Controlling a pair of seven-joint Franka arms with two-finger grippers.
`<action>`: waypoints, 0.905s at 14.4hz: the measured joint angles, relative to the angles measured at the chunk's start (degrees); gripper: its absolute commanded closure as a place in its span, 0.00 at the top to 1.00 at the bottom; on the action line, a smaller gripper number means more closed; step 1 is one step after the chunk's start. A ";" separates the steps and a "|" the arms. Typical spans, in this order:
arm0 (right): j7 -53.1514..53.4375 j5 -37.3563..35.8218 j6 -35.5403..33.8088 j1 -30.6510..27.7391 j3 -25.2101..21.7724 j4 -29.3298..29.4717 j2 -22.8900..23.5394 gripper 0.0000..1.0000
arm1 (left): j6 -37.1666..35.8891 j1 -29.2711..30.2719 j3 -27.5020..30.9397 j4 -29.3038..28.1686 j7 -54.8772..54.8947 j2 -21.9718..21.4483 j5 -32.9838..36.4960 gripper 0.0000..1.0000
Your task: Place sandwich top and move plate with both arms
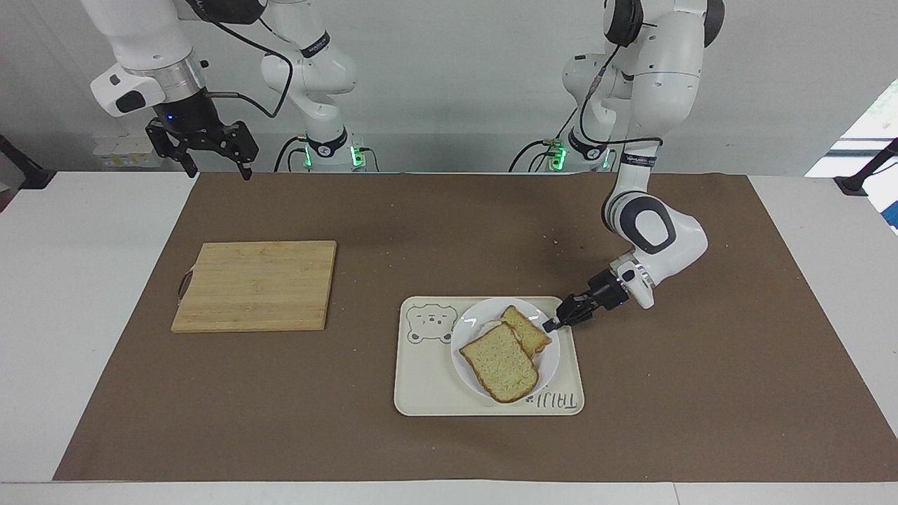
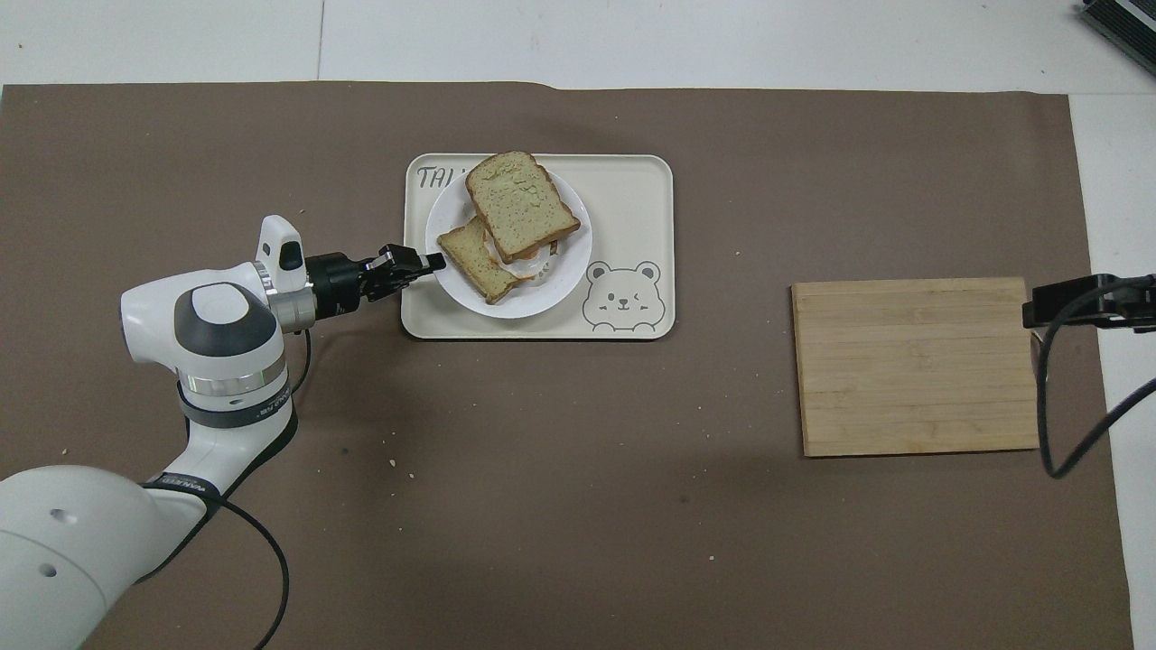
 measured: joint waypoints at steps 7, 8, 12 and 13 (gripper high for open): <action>0.00 0.00 0.00 -0.01 -0.02 0.00 0.00 1.00 | 0.04 0.07 0.44 -0.18 -0.56 -1.99 4.22 0.88; 0.00 0.00 -0.06 -0.02 -0.02 0.00 0.00 1.00 | 0.12 0.09 0.57 -0.20 -1.34 -2.28 6.23 0.90; 0.00 0.00 -0.24 -0.08 -0.06 0.00 0.00 1.00 | 1.14 0.14 0.80 0.50 -7.75 -3.08 20.26 1.00; 0.00 0.00 -0.25 -0.08 -0.07 0.00 0.00 1.00 | 1.27 0.14 1.03 1.01 -9.57 -3.33 24.81 1.00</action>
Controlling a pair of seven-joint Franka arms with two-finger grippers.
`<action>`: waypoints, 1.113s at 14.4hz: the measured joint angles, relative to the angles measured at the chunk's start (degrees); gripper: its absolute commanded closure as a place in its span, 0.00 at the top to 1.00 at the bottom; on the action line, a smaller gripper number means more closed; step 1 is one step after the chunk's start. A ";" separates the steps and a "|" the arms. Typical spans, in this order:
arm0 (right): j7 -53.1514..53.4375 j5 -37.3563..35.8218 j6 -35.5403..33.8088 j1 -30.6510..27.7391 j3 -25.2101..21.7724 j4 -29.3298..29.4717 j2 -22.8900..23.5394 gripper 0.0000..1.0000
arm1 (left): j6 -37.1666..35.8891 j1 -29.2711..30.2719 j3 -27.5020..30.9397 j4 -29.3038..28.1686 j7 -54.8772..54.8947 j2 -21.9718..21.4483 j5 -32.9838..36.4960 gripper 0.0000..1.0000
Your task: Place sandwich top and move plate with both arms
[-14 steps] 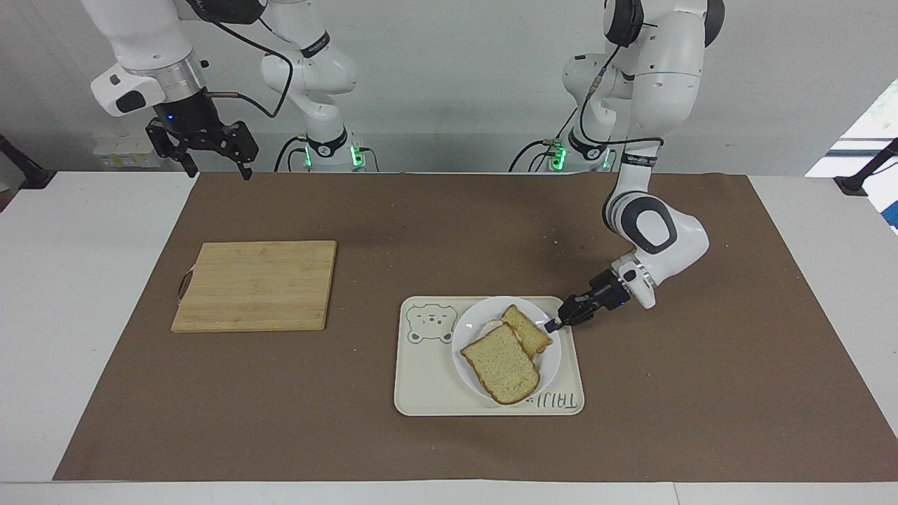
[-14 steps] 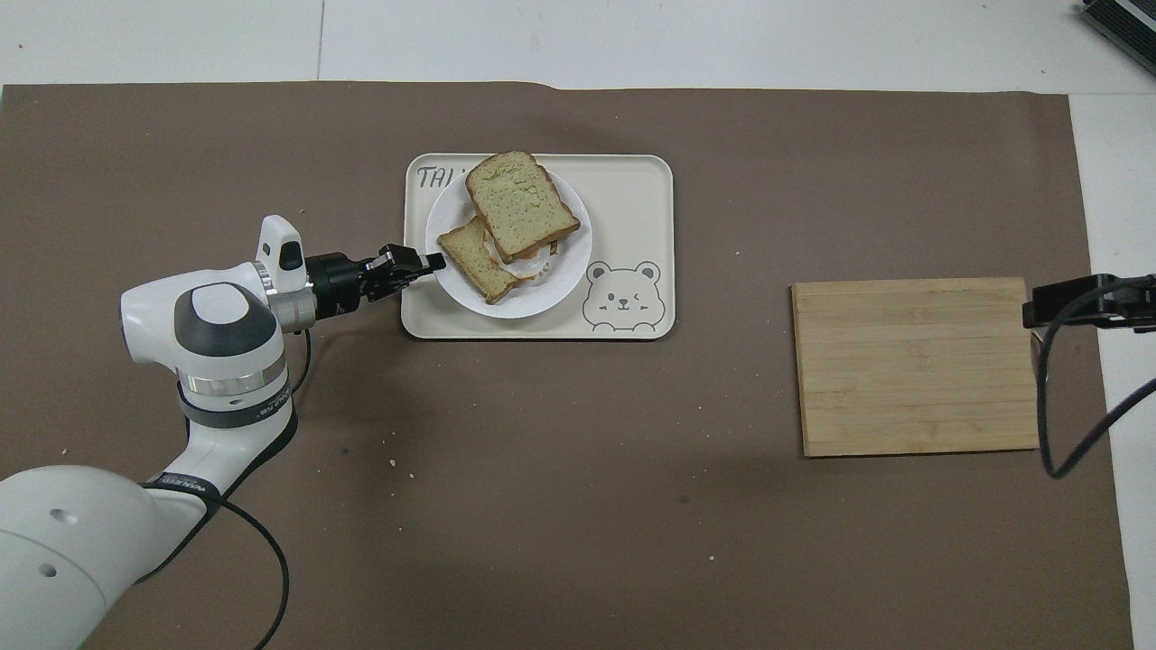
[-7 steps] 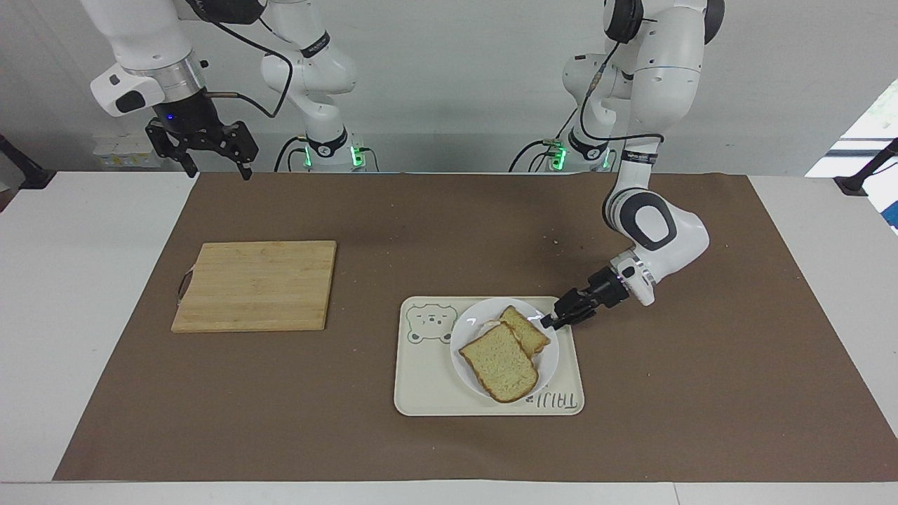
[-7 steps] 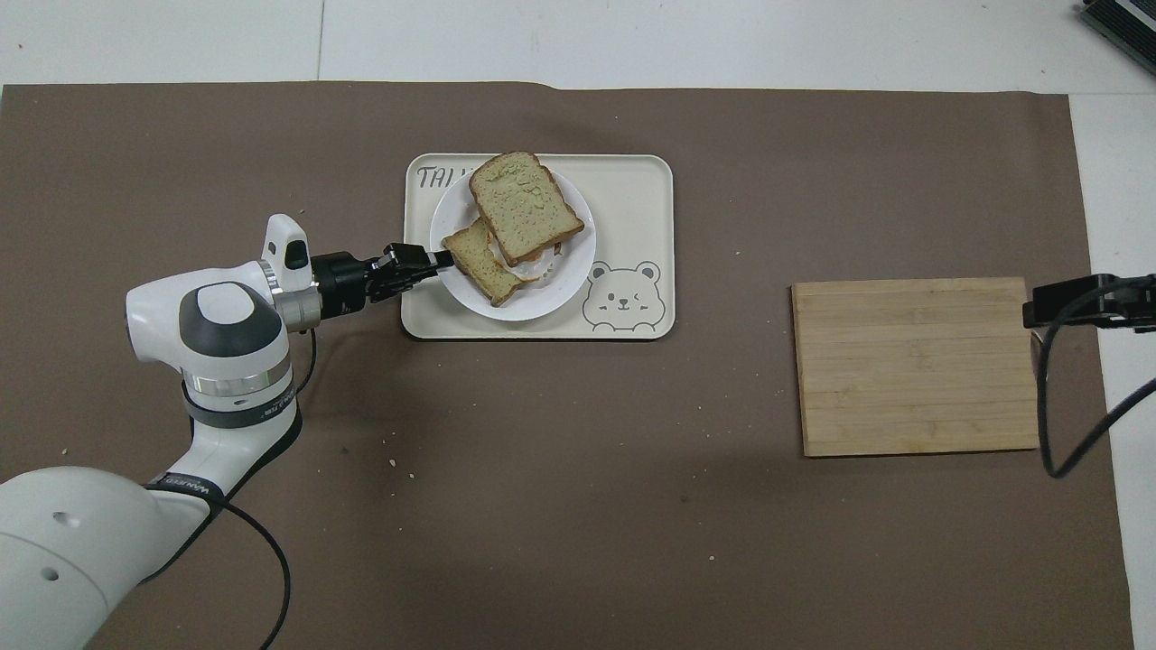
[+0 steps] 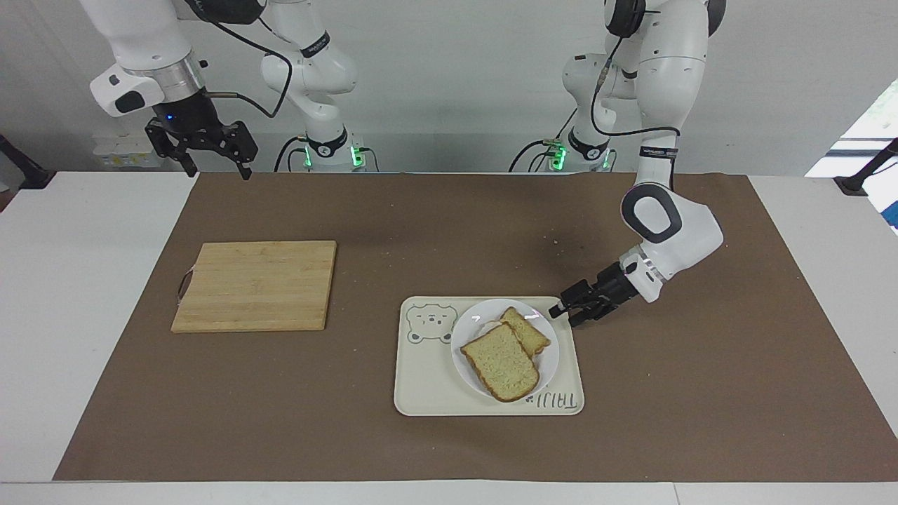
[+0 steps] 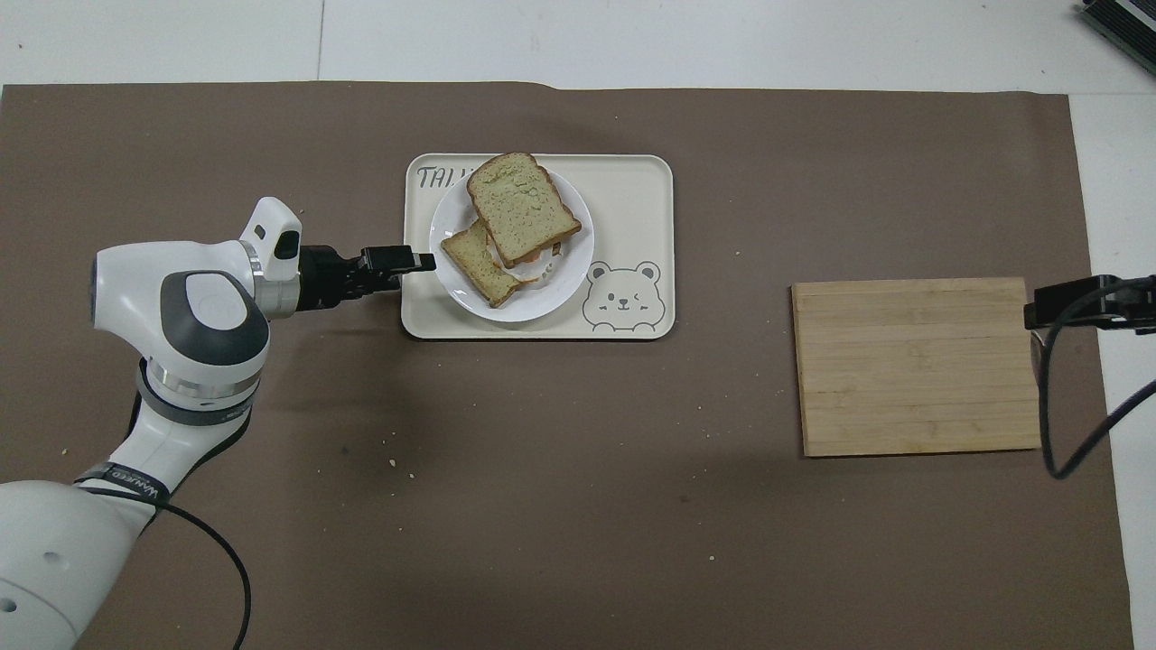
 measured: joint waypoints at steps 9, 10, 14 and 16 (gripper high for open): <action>0.00 0.00 -0.01 -0.01 0.00 0.00 0.00 1.00 | -23.69 0.12 9.83 12.90 -9.10 -7.80 43.03 1.00; 0.00 0.00 -0.02 -0.02 -0.01 0.00 0.00 1.00 | -28.22 0.15 10.52 16.43 -9.22 -9.00 48.25 1.00; 0.00 0.00 -0.34 -0.06 -0.05 0.00 0.00 1.00 | -42.94 0.14 11.18 27.44 -9.59 -12.12 59.26 1.00; 0.00 0.00 -0.35 -0.06 -0.05 0.00 0.00 1.00 | -48.43 0.13 11.82 31.94 -9.63 -12.57 59.92 1.00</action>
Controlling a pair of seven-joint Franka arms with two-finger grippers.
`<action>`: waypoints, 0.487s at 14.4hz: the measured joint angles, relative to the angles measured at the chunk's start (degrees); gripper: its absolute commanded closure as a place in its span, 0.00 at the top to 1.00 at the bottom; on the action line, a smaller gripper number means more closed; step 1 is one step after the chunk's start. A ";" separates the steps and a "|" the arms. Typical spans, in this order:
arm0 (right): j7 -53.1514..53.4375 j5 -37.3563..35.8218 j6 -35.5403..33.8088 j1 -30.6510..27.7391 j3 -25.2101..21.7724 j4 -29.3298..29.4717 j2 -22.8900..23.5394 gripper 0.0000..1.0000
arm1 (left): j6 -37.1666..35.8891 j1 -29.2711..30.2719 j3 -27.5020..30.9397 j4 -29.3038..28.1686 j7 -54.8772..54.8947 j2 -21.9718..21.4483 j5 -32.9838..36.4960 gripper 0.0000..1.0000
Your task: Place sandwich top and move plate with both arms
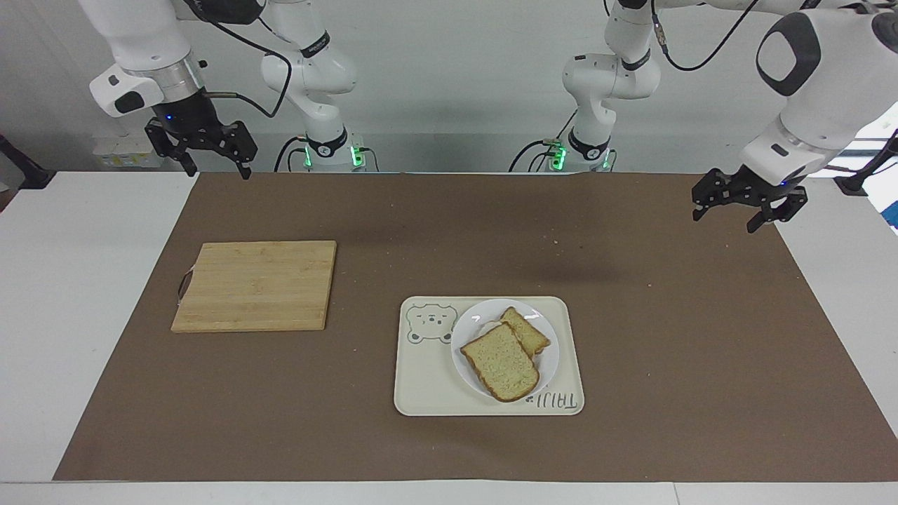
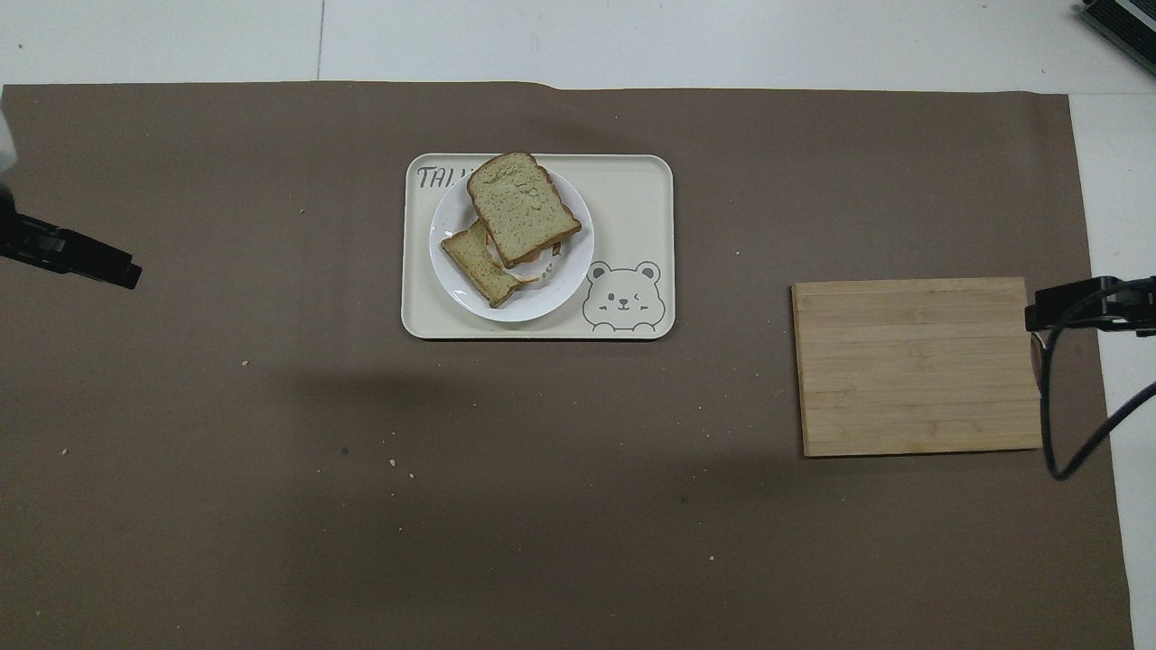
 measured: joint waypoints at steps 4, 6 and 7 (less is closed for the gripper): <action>0.00 0.00 -0.01 0.00 -0.01 0.00 0.00 1.00 | -6.10 -0.05 0.48 4.78 0.00 -2.52 0.07 1.00; 0.00 0.00 -0.01 0.00 -0.02 0.00 0.00 1.00 | -6.76 -0.30 -0.10 4.98 -0.09 -4.12 0.08 1.00; 0.00 0.00 -0.01 -0.01 -0.02 0.00 0.00 1.00 | -6.80 -0.31 -0.32 4.98 -0.18 -4.48 0.12 1.00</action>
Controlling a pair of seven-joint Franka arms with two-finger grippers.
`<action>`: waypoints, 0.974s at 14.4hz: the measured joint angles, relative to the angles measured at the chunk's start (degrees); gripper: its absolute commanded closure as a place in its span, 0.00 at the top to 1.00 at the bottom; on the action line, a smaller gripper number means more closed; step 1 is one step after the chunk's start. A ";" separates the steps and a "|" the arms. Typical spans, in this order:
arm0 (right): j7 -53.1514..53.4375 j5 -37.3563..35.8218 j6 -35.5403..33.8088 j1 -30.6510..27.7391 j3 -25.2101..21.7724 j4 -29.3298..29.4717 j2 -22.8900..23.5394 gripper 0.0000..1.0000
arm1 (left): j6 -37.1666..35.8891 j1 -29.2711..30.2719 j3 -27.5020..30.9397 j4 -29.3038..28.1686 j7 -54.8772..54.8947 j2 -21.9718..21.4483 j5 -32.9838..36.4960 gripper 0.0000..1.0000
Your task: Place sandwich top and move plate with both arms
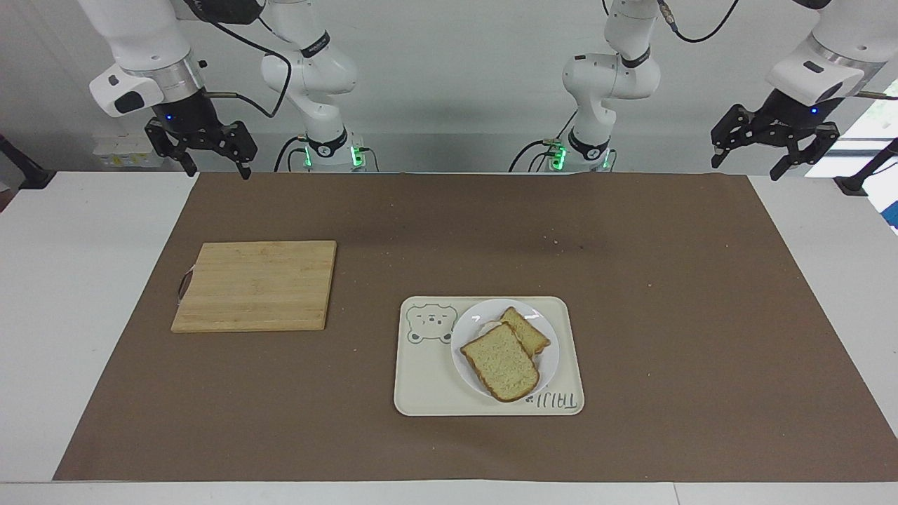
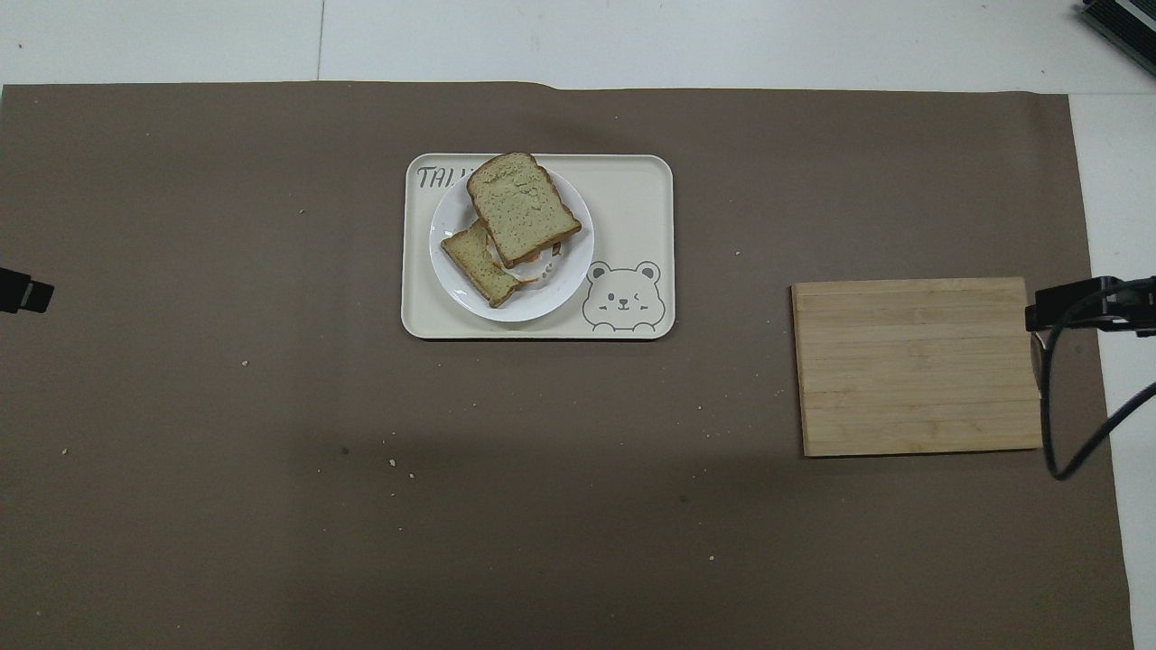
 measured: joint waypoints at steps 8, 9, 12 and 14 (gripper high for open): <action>0.00 0.00 -0.04 -0.01 -0.03 0.00 0.00 1.00 | -3.38 0.03 -0.09 -0.42 -1.02 -1.51 0.43 1.00; 0.00 0.00 -0.05 -0.01 -0.03 0.00 0.00 1.00 | -3.70 0.10 -0.34 -0.53 -1.24 -1.73 0.53 1.00; 0.00 0.00 -0.07 -0.01 -0.03 0.00 0.00 1.00 | -4.50 2.30 -2.89 -1.35 -1.77 -2.70 1.05 1.00; 0.00 0.00 -0.08 -0.01 -0.03 0.00 0.00 1.00 | -4.82 6.99 -7.68 -1.81 -1.78 -3.06 1.21 1.00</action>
